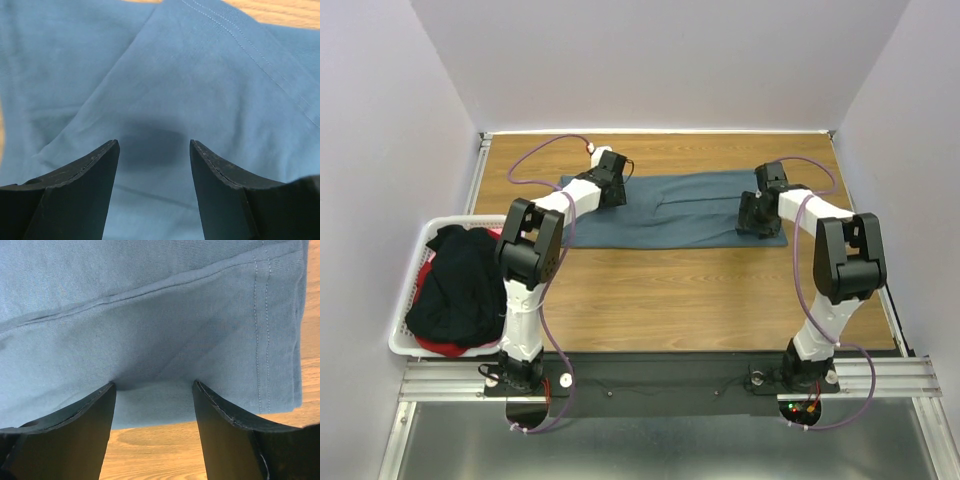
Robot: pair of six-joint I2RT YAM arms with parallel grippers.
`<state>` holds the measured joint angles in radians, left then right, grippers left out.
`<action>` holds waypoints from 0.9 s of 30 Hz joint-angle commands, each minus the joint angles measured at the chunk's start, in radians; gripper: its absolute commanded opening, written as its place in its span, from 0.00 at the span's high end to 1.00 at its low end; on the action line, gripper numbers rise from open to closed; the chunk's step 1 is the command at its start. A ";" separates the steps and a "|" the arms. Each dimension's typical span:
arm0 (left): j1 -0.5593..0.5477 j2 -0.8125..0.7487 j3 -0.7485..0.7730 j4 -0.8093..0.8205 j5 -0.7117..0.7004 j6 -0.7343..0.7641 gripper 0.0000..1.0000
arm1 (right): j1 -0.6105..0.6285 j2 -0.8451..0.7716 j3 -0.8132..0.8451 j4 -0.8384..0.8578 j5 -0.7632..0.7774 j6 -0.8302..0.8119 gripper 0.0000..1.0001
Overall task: Fold and stack the t-shirts
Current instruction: Fold the tshirt
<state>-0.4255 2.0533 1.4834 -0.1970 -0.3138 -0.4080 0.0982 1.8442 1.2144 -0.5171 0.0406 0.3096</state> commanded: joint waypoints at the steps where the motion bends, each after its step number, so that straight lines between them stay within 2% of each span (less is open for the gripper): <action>1: 0.004 0.066 0.086 -0.033 -0.002 0.017 0.31 | 0.020 -0.005 -0.062 -0.037 0.002 -0.006 0.30; 6: 0.033 0.156 0.185 -0.064 0.008 0.029 0.31 | 0.081 -0.051 -0.169 -0.157 -0.033 0.005 0.30; 9: 0.050 0.215 0.263 -0.081 0.024 0.052 0.31 | 0.194 -0.094 -0.237 -0.254 -0.056 0.044 0.30; 10: 0.054 0.247 0.293 -0.097 0.027 0.070 0.31 | 0.275 -0.106 -0.254 -0.259 -0.133 0.057 0.30; 13: 0.065 0.306 0.423 -0.139 0.039 0.110 0.30 | 0.417 -0.111 -0.279 -0.268 -0.226 0.129 0.30; 16: 0.068 0.401 0.558 -0.153 0.048 0.187 0.30 | 0.619 -0.047 -0.245 -0.244 -0.286 0.172 0.30; 20: 0.070 0.482 0.704 -0.151 0.048 0.227 0.30 | 0.769 0.075 -0.126 -0.247 -0.308 0.151 0.30; 23: 0.070 0.519 0.758 -0.105 0.048 0.282 0.29 | 0.830 0.136 -0.069 -0.291 -0.321 0.083 0.30; 26: 0.074 0.545 0.796 -0.050 0.047 0.368 0.27 | 0.845 0.125 -0.072 -0.327 -0.352 0.013 0.30; 27: 0.094 0.560 0.869 -0.061 0.100 0.353 0.27 | 0.845 0.118 -0.072 -0.337 -0.361 -0.004 0.30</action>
<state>-0.3691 2.5553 2.2303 -0.3046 -0.2436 -0.1368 0.9134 1.8702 1.2320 -0.7700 -0.1661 0.3744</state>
